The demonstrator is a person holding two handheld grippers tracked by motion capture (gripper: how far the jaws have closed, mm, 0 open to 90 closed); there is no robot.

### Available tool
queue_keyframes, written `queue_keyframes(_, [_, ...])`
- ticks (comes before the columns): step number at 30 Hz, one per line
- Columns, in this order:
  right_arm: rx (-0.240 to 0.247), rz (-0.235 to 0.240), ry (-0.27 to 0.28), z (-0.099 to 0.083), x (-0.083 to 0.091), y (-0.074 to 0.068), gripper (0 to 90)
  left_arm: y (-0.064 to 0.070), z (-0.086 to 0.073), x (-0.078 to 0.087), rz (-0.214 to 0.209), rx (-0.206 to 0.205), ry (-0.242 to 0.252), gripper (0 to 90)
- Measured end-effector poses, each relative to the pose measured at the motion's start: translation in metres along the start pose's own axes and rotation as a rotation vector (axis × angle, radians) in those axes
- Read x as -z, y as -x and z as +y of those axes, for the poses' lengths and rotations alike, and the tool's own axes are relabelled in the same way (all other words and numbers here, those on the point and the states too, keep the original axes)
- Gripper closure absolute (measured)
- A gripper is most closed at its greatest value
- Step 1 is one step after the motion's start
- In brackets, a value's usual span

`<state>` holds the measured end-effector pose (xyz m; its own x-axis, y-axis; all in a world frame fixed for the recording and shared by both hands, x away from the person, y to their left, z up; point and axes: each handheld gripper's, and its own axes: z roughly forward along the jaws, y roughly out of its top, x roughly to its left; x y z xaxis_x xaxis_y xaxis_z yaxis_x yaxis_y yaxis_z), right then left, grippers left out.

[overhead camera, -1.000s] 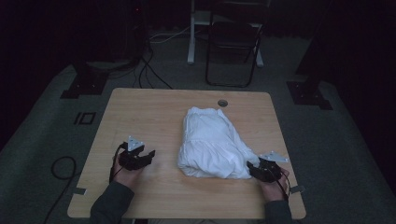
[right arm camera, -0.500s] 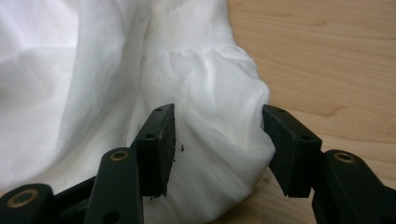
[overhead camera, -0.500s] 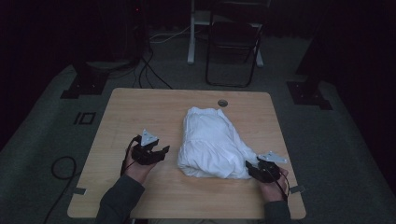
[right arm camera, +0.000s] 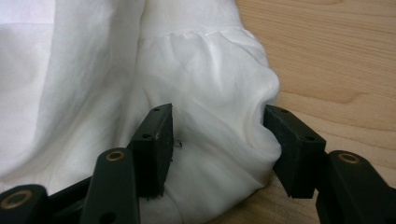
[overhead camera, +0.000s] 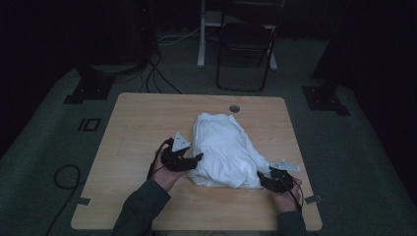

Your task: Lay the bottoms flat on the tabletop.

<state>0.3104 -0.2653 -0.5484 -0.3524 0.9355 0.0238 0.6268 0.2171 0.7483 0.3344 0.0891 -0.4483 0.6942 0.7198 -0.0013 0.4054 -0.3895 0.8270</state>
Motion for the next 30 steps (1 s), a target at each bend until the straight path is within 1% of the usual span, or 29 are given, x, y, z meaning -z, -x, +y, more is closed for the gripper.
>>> queue_keyframes(1, [-0.004,0.001,0.0,0.0,0.0,0.0,43.3,0.004,0.003,-0.002,-0.009,-0.015,-0.005,37.7])
queue_keyframes(2, [-0.004,0.001,0.0,0.0,0.0,0.0,43.3,0.004,0.003,-0.002,-0.009,-0.015,-0.005,37.2])
queue_keyframes(3, [-0.01,0.004,0.0,0.0,0.0,0.001,43.0,0.014,0.008,-0.008,-0.032,-0.034,-0.008,37.2])
queue_keyframes(6, [-0.014,0.008,0.001,-0.001,0.0,0.002,42.6,0.025,0.014,-0.017,-0.052,-0.057,-0.009,34.7])
queue_keyframes(7, [-0.014,0.009,0.001,-0.001,0.0,0.002,42.6,0.029,0.015,-0.02,-0.054,-0.061,-0.01,34.0])
queue_keyframes(8, [-0.014,0.009,0.001,-0.001,0.0,0.002,42.6,0.029,0.015,-0.02,-0.054,-0.061,-0.01,32.8])
queue_keyframes(9, [-0.016,0.01,0.0,-0.001,0.0,0.002,42.6,0.034,0.016,-0.025,-0.057,-0.074,-0.017,32.8])
queue_keyframes(11, [-0.017,0.012,0.001,-0.001,0.0,0.002,42.4,0.04,0.017,-0.03,-0.06,-0.087,-0.019,30.7])
queue_keyframes(13, [-0.017,0.014,0.001,-0.001,-0.001,0.002,42.3,0.044,0.017,-0.036,-0.073,-0.1,-0.025,29.1])
queue_keyframes(16, [-0.015,0.014,0.003,-0.001,-0.001,0.003,42.3,0.049,0.013,-0.051,-0.056,-0.115,-0.059,25.3])
queue_keyframes(18, [-0.017,0.015,0.002,-0.001,-0.001,0.003,42.2,0.05,0.009,-0.057,-0.034,-0.127,-0.073,24.8])
queue_keyframes(20, [-0.015,0.016,0.003,-0.001,-0.001,0.003,42.0,0.049,0.005,-0.063,-0.014,-0.128,-0.09,25.3])
queue_keyframes(21, [-0.015,0.016,0.003,-0.001,-0.001,0.003,41.9,0.049,0.003,-0.065,-0.001,-0.13,-0.101,26.7])
queue_keyframes(22, [-0.015,0.016,0.004,-0.001,-0.001,0.003,41.9,0.049,0.001,-0.067,0.017,-0.145,-0.11,30.0])
queue_keyframes(24, [-0.016,0.017,0.005,-0.001,-0.001,0.003,41.8,0.047,-0.001,-0.068,0.046,-0.153,-0.121,42.1])
queue_keyframes(26, [-0.015,0.017,0.005,-0.001,-0.001,0.003,41.8,0.042,-0.003,-0.067,0.048,-0.125,-0.116,58.0])
queue_keyframes(28, [-0.015,0.019,0.004,-0.001,-0.001,0.003,41.8,0.036,-0.003,-0.064,0.048,-0.094,-0.107,71.0])
queue_keyframes(30, [-0.015,0.019,0.004,-0.001,-0.001,0.003,41.7,0.027,-0.003,-0.057,0.055,-0.068,-0.104,78.1])
